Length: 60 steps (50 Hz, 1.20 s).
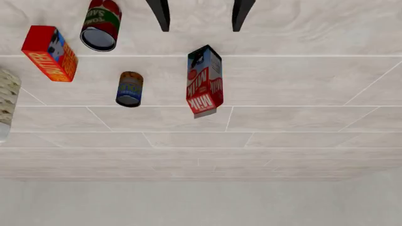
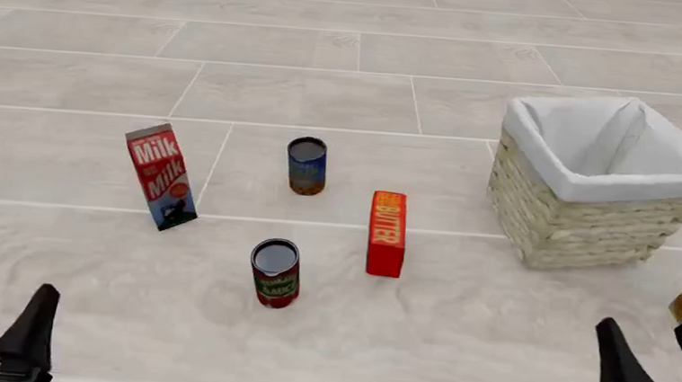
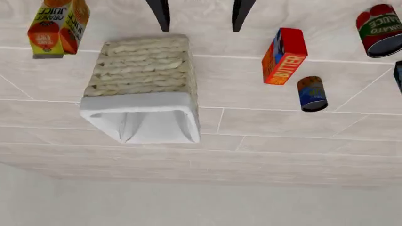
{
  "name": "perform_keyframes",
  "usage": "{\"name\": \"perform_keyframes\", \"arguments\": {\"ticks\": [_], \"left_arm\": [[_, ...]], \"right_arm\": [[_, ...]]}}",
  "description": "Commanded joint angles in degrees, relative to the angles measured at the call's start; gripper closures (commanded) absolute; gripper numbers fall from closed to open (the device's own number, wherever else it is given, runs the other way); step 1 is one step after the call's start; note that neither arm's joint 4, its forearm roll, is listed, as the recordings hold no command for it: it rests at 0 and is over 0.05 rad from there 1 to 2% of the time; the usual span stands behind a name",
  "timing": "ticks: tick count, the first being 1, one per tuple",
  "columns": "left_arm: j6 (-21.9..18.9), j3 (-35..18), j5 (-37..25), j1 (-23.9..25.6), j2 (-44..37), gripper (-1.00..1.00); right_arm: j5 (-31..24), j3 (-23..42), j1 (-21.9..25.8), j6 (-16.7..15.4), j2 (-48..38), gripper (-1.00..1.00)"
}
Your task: Pick the cream cheese and place it in the basket.
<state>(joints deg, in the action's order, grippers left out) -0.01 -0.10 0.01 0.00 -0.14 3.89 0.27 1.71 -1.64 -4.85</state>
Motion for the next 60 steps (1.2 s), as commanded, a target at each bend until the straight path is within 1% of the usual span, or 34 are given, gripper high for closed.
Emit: {"name": "perform_keyframes", "arguments": {"ticks": [1,5,6,7,16,23,27,30,32,34,36,38,40,42,44,47,49,51,53,54,55,57,58,60], "left_arm": [[0.0,-0.1,0.1,0.0,-0.3,-1.0],[0.0,-0.1,0.1,0.0,-0.3,-1.0],[0.0,-0.1,0.1,0.0,-0.3,-1.0],[0.0,-0.1,0.1,0.0,-0.3,-1.0],[0.0,-0.1,0.1,0.0,-0.3,-1.0],[0.0,-0.1,0.1,0.0,-0.3,-1.0],[0.0,-0.1,0.1,0.0,-0.3,-1.0],[0.0,-0.1,0.1,0.0,-0.3,-1.0],[0.0,-0.1,0.1,0.0,-0.3,-1.0],[0.0,-0.1,0.1,0.0,-0.3,-1.0],[0.0,-0.1,0.1,0.0,-0.3,-1.0],[0.0,-0.1,0.1,0.0,-0.3,-1.0],[0.0,-0.1,0.1,0.0,-0.3,-1.0],[0.0,-0.1,0.1,0.0,-0.3,-1.0],[0.0,-0.1,0.1,0.0,-0.3,-1.0],[0.0,-0.1,0.1,0.0,-0.3,-1.0],[0.0,-0.1,0.1,0.0,-0.3,-1.0],[0.0,-0.1,0.1,0.0,-0.3,-1.0],[0.0,-0.1,0.1,0.0,-0.3,-1.0],[0.0,-0.1,0.1,0.0,-0.3,-1.0],[0.0,-0.1,0.1,0.0,-0.3,-1.0],[0.0,-0.1,0.1,0.0,-0.3,-1.0],[0.0,-0.1,0.1,0.0,-0.3,-1.0],[0.0,-0.1,0.1,0.0,-0.3,-1.0]], "right_arm": [[-5.5,0.8,-1.7,1.5,4.7,-1.0],[-5.3,0.5,-1.9,1.7,4.4,-1.0],[-5.2,0.5,-1.8,1.0,4.0,-1.0],[-5.1,0.4,-2.0,1.2,4.1,-1.0],[-7.5,2.8,-2.9,1.2,4.6,-1.0],[-12.4,7.4,-3.9,0.5,4.7,-1.0],[-14.1,9.3,-4.3,1.0,4.7,-1.0],[-17.7,12.8,-4.6,1.8,4.8,-1.0],[-19.0,14.1,-4.9,1.8,4.5,-1.0],[-19.6,15.5,-3.7,0.5,2.7,-1.0],[-19.8,16.0,-3.7,0.1,2.4,-1.0],[-20.2,17.0,-2.9,-0.6,0.1,-1.0],[-21.1,18.3,-2.6,-2.9,-2.5,-1.0],[-22.5,20.0,-2.7,-1.3,-2.6,-1.0],[-24.1,21.7,-2.5,-1.0,-3.7,-1.0],[-26.1,24.0,-2.9,-3.0,-5.4,-1.0],[-28.0,26.1,-2.8,-2.8,-5.7,-1.0],[-29.9,28.1,-1.9,-3.6,-6.4,-1.0],[-31.3,30.1,-2.4,-4.2,-7.0,-1.0],[-32.5,31.3,-1.4,-4.9,-7.8,-1.0],[-33.1,32.0,-1.2,-6.5,-8.1,-1.0],[-33.8,32.9,-1.5,-7.2,-9.3,-1.0],[-34.0,33.3,-2.4,-8.5,-10.4,-1.0],[-33.9,33.4,-2.8,-8.7,-11.9,-1.0]]}}
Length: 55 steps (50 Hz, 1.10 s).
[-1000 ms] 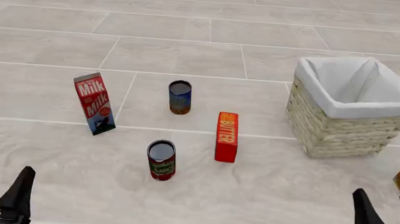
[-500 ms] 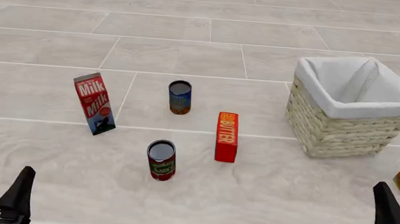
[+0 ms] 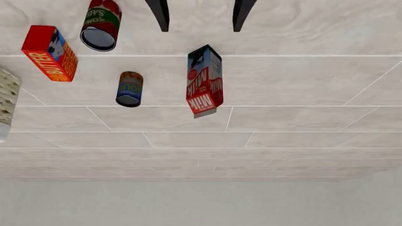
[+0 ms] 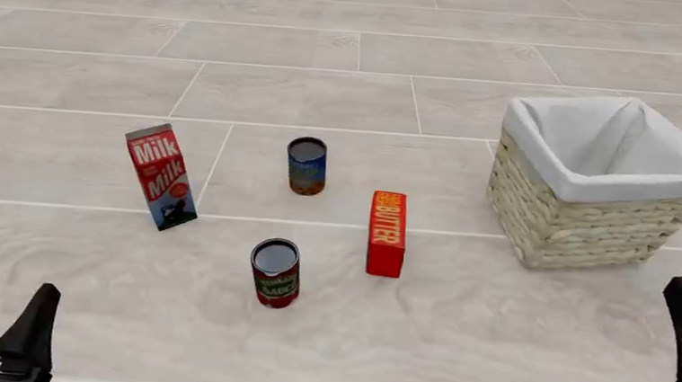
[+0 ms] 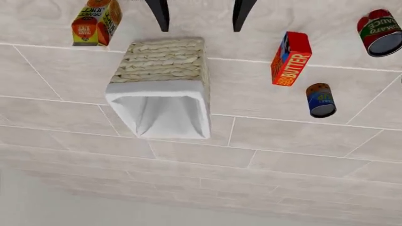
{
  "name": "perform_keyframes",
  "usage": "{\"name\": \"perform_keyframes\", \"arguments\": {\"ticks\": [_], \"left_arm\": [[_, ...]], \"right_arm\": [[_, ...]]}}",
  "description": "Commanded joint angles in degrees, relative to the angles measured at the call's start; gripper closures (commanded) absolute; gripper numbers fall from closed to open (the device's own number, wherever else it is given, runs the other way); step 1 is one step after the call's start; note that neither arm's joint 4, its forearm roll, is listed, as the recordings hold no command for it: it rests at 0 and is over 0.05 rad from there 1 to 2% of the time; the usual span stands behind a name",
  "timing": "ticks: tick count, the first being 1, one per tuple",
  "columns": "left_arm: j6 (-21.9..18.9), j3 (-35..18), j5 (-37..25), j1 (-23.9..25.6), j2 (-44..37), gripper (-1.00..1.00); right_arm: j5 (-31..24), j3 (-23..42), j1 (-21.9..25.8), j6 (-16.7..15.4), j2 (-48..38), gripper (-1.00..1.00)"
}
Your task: Pick the cream cheese and place it in the basket.
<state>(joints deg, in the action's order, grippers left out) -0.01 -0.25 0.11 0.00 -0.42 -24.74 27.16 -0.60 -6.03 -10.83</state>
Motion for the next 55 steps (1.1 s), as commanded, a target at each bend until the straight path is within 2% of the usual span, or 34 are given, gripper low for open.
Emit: {"name": "perform_keyframes", "arguments": {"ticks": [1,6,7,12,13,14,20,22,23,24,26,27,29,30,31,32,35,38,44,46,49,51,53,54,55], "left_arm": [[0.0,0.0,0.0,0.0,0.0,-1.0],[0.0,0.0,0.0,0.0,0.0,-1.0],[0.0,0.0,0.0,0.0,0.0,-1.0],[0.0,0.0,0.0,0.0,0.0,-1.0],[0.0,0.0,0.0,0.0,0.0,-1.0],[0.0,0.0,0.0,0.0,0.0,-1.0],[0.0,0.0,0.0,0.0,0.0,-1.0],[0.0,0.0,0.0,0.0,0.0,-1.0],[0.0,0.0,0.0,0.0,0.0,-1.0],[0.0,0.0,0.0,0.0,0.0,-1.0],[0.0,0.0,0.0,0.0,0.0,-1.0],[0.0,0.0,0.0,0.0,0.0,-1.0],[0.0,0.0,0.0,0.0,0.0,-1.0],[0.0,0.0,0.0,0.0,0.0,-1.0],[0.0,0.0,0.0,0.0,0.0,-1.0],[0.0,0.0,0.0,0.0,0.0,-1.0],[0.0,0.0,0.0,0.0,0.0,-1.0],[0.0,0.0,0.0,0.0,0.0,-1.0],[0.0,0.0,0.0,0.0,0.0,-1.0],[0.0,0.0,0.0,0.0,0.0,-1.0],[0.0,0.0,0.0,0.0,0.0,-1.0],[0.0,0.0,0.0,0.0,0.0,-1.0],[0.0,0.0,0.0,0.0,0.0,-1.0],[0.0,0.0,0.0,0.0,0.0,-1.0],[0.0,0.0,0.0,0.0,0.0,-1.0]], "right_arm": [[-6.1,7.6,0.0,-3.9,-5.8,-1.0],[-10.6,12.2,-1.5,-9.0,-8.6,-1.0],[-11.7,12.8,-1.1,-9.2,-9.2,-1.0],[-18.4,17.6,-0.5,-13.7,-10.9,-1.0],[-18.4,17.6,-0.5,-13.7,-10.9,-1.0],[-21.0,19.5,-0.5,-15.2,-11.7,-1.0],[-26.5,23.3,-0.2,-17.3,-14.3,-1.0],[-30.3,25.7,3.5,-13.6,-15.1,-1.0],[-30.9,26.1,3.1,-14.4,-15.6,-1.0],[-30.3,25.4,0.9,-17.6,-16.3,-1.0],[-30.2,24.8,-0.7,-20.8,-17.1,-1.0],[-31.2,24.9,-0.3,-20.8,-17.8,-1.0],[-33.2,26.4,2.6,-17.1,-18.4,-1.0],[-32.6,25.2,0.7,-19.2,-19.2,-1.0],[-32.6,25.2,0.7,-19.2,-19.2,-1.0],[-31.6,23.5,-1.2,-22.4,-19.4,-1.0],[-32.4,22.9,-1.5,-22.7,-20.0,-1.0],[-33.3,20.7,-2.8,-26.7,-20.0,-1.0],[-35.2,19.4,-3.1,-30.3,-20.2,-1.0],[-35.0,18.9,-4.7,-33.0,-20.9,-1.0],[-35.5,20.7,-5.0,-33.3,-22.2,-1.0],[-35.4,20.1,-5.6,-34.6,-22.5,-1.0],[-33.7,18.4,-8.4,-37.6,-24.4,-1.0],[-33.7,18.4,-8.4,-37.6,-24.4,-1.0],[-33.4,17.8,-8.9,-38.9,-24.6,-1.0]]}}
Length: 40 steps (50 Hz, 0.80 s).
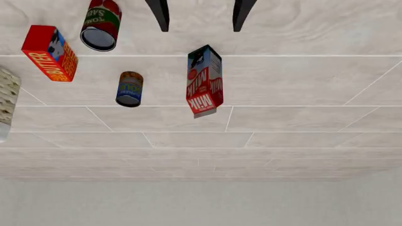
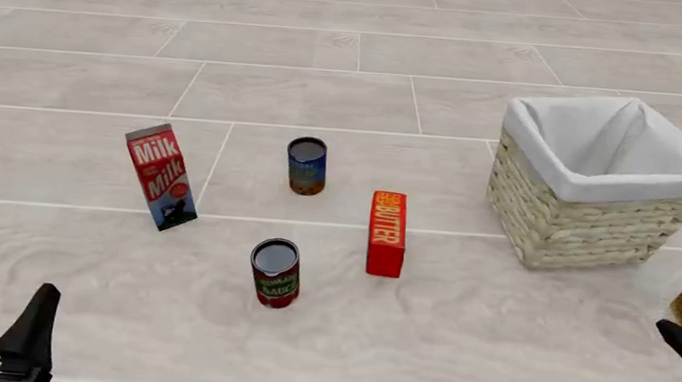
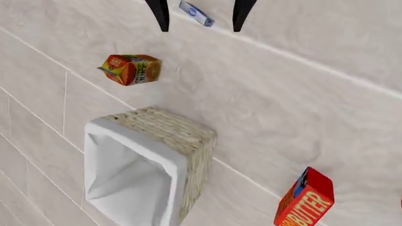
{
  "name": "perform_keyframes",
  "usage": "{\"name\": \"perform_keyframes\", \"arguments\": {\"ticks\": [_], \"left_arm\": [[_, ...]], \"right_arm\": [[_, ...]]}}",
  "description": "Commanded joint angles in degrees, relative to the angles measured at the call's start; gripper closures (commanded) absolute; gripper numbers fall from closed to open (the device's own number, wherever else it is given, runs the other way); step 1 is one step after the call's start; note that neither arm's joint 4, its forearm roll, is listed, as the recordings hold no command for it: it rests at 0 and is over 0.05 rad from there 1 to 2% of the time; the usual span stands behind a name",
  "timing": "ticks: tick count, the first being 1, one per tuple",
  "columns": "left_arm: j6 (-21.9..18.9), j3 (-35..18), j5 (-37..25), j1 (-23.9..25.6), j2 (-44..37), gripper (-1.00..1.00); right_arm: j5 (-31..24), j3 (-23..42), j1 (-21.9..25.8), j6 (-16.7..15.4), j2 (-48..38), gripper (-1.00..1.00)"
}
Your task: Pick the cream cheese and place it in the basket.
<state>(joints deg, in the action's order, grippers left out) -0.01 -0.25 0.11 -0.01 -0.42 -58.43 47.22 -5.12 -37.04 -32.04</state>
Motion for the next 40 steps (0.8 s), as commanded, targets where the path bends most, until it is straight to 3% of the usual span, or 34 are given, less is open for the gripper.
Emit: {"name": "perform_keyframes", "arguments": {"ticks": [1,8,15,18,24,31,36,40], "left_arm": [[0.0,0.0,0.0,0.0,0.0,-1.0],[0.0,0.0,0.0,0.0,0.0,-1.0],[0.0,0.0,0.0,0.0,0.0,-1.0],[0.0,0.0,0.0,0.0,0.0,-1.0],[0.0,0.0,0.0,0.0,0.0,-1.0],[0.0,0.0,0.0,0.0,0.0,-1.0],[0.0,0.0,0.0,0.0,0.0,-1.0],[0.0,0.0,0.0,0.0,0.0,-1.0]], "right_arm": [[0.4,-2.2,-4.4,-7.9,-3.9,-1.0],[4.0,-5.2,-8.3,-13.2,-7.9,-1.0],[4.0,-5.9,-8.8,-15.4,-10.4,-1.0],[7.3,-8.7,-14.9,-22.7,-12.3,-1.0],[6.2,-8.9,-14.0,-22.2,-12.7,-1.0],[6.3,-7.8,-17.5,-25.5,-15.1,-1.0],[6.1,-7.7,-20.4,-29.6,-15.7,-1.0],[5.4,-6.8,-20.7,-29.6,-16.1,-1.0]]}}
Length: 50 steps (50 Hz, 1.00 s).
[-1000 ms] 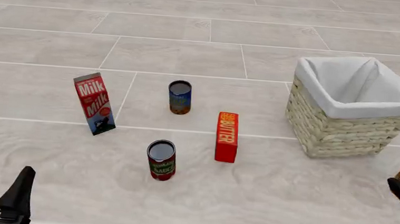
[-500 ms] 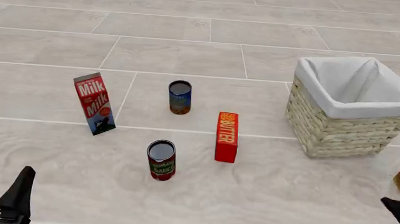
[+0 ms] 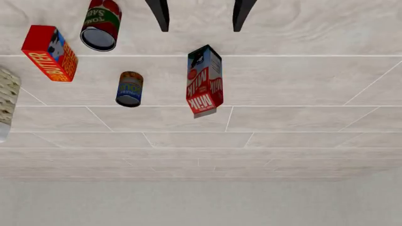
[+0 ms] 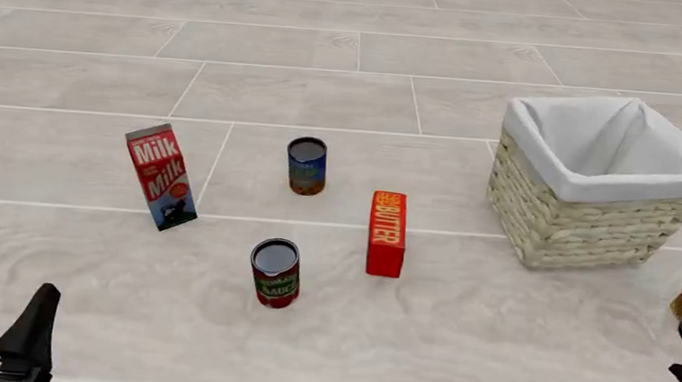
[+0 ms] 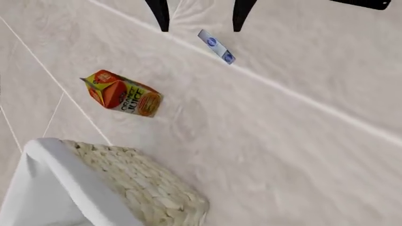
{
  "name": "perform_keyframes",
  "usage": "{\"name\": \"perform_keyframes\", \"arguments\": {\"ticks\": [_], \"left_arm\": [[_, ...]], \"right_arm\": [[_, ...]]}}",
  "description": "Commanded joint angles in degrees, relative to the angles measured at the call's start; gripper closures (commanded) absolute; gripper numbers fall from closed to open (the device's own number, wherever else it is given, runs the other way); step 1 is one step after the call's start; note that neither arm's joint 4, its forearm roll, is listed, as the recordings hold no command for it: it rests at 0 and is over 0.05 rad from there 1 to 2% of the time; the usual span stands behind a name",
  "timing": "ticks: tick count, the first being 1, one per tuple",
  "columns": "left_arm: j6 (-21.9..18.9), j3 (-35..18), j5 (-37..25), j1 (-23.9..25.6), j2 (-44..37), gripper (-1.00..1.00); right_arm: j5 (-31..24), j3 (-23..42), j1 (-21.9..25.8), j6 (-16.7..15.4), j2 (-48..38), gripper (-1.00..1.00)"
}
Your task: Pick the cream cheese and place it in the basket.
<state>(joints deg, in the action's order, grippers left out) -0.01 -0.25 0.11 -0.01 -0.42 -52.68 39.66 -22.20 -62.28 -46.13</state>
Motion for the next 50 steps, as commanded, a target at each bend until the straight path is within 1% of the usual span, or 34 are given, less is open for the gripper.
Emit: {"name": "perform_keyframes", "arguments": {"ticks": [1,2,4,6,9,13,17,18,21,22,24,26,32,37,40,41,42,43,44,45,46,50], "left_arm": [[0.0,0.0,0.0,0.0,0.0,-1.0],[0.0,0.0,0.0,0.0,0.0,-1.0],[0.0,0.0,0.0,0.0,0.0,-1.0],[0.0,0.0,0.0,0.0,0.0,-1.0],[0.0,0.0,0.0,0.0,0.0,-1.0],[0.0,0.0,0.0,0.0,0.0,-1.0],[0.0,0.0,0.0,0.0,0.0,-1.0],[0.0,0.0,0.0,0.0,0.0,-1.0],[0.0,0.0,0.0,0.0,0.0,-1.0],[0.0,0.0,0.0,0.0,0.0,-1.0],[0.0,0.0,0.0,0.0,0.0,-1.0],[0.0,0.0,0.0,0.0,0.0,-1.0],[0.0,0.0,0.0,0.0,0.0,-1.0],[0.0,0.0,0.0,0.0,0.0,-1.0],[0.0,0.0,0.0,0.0,0.0,-1.0],[0.0,0.0,0.0,0.0,0.0,-1.0],[0.0,0.0,0.0,0.0,0.0,-1.0],[0.0,0.0,0.0,0.0,0.0,-1.0],[0.0,0.0,0.0,0.0,0.0,-1.0],[0.0,0.0,0.0,0.0,0.0,-1.0],[0.0,0.0,0.0,0.0,0.0,-1.0],[0.0,0.0,0.0,0.0,0.0,-1.0]], "right_arm": [[-0.2,0.5,-4.5,-5.4,-2.0,-1.0],[-0.2,0.5,-4.5,-5.4,-2.0,-1.0],[-0.1,-0.4,-5.3,-6.7,-1.8,-1.0],[0.3,-0.6,-5.4,-6.6,-2.2,-1.0],[3.0,-2.6,-8.3,-10.8,-2.9,-1.0],[4.0,-3.0,-7.8,-10.5,-4.1,-1.0],[5.4,-3.7,-8.5,-11.4,-5.2,-1.0],[6.9,-4.7,-9.2,-12.2,-6.4,-1.0],[8.0,-5.4,-9.4,-12.8,-7.1,-1.0],[8.8,-5.7,-10.0,-13.5,-7.7,-1.0],[11.1,-7.3,-12.2,-16.4,-8.8,-1.0],[12.4,-7.7,-12.8,-17.4,-9.6,-1.0],[13.6,-8.0,-12.3,-16.9,-11.5,-1.0],[17.7,-8.9,-13.3,-17.6,-14.9,-1.0],[19.0,-9.2,-13.7,-17.7,-15.9,-1.0],[19.4,-9.6,-14.1,-18.1,-16.2,-1.0],[20.2,-10.3,-14.7,-19.0,-16.5,-1.0],[21.1,-11.3,-15.8,-20.6,-16.8,-1.0],[21.7,-11.6,-16.2,-21.2,-17.0,-1.0],[21.7,-11.6,-16.2,-21.2,-17.0,-1.0],[22.4,-11.9,-16.4,-21.9,-16.9,-1.0],[23.3,-11.9,-16.9,-22.1,-17.9,-1.0]]}}
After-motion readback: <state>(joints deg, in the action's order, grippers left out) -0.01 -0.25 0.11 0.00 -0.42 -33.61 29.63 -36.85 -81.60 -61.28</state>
